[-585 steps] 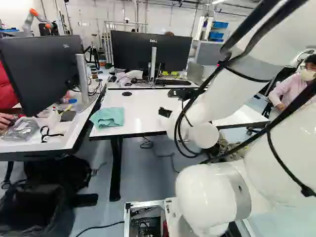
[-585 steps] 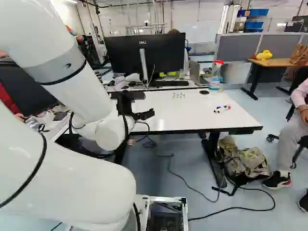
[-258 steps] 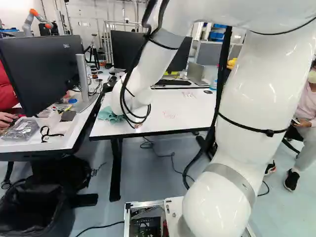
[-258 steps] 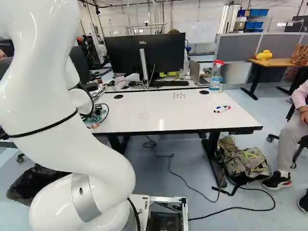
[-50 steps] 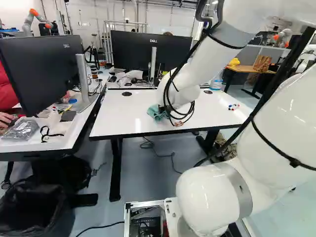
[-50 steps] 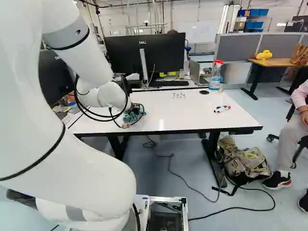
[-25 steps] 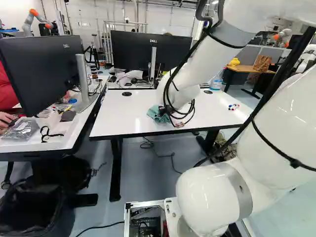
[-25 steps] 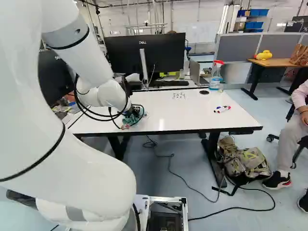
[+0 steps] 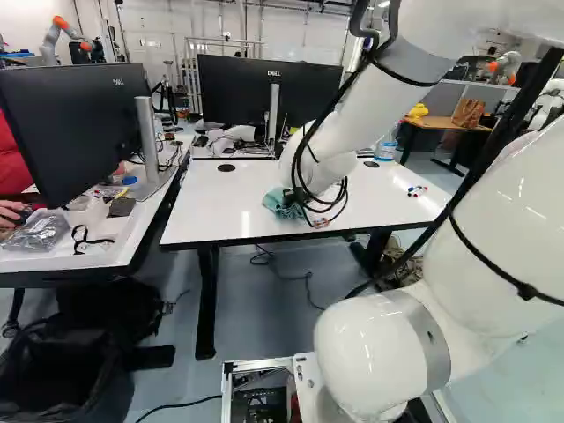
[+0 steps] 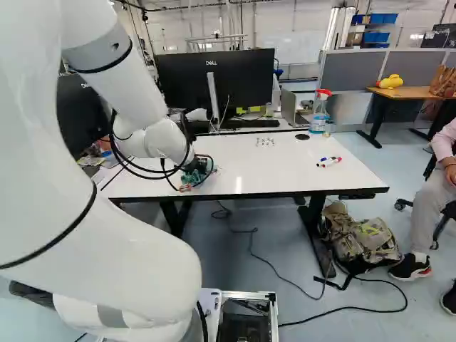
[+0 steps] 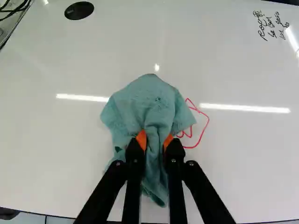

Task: Clean the table with the green towel

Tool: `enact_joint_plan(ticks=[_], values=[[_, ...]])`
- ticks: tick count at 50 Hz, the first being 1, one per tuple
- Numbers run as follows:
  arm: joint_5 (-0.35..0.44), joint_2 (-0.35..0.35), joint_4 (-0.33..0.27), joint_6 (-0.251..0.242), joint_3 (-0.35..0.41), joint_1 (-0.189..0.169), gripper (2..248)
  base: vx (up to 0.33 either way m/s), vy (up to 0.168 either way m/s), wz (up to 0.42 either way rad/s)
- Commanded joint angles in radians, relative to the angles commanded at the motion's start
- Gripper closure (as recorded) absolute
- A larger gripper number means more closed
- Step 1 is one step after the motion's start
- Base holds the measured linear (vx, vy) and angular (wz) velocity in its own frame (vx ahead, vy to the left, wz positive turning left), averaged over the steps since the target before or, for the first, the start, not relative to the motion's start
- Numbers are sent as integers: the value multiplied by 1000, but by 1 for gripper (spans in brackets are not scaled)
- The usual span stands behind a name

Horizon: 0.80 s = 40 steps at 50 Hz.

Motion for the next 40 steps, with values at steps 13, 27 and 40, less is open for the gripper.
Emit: enact_joint_plan(ticks=[13, 27, 40], values=[[0, 28, 0, 0, 26, -18, 192, 0, 0, 0], [0, 94, 0, 0, 85, -56, 192, 0, 0, 0], [0, 94, 0, 0, 85, -113, 192, 0, 0, 0]])
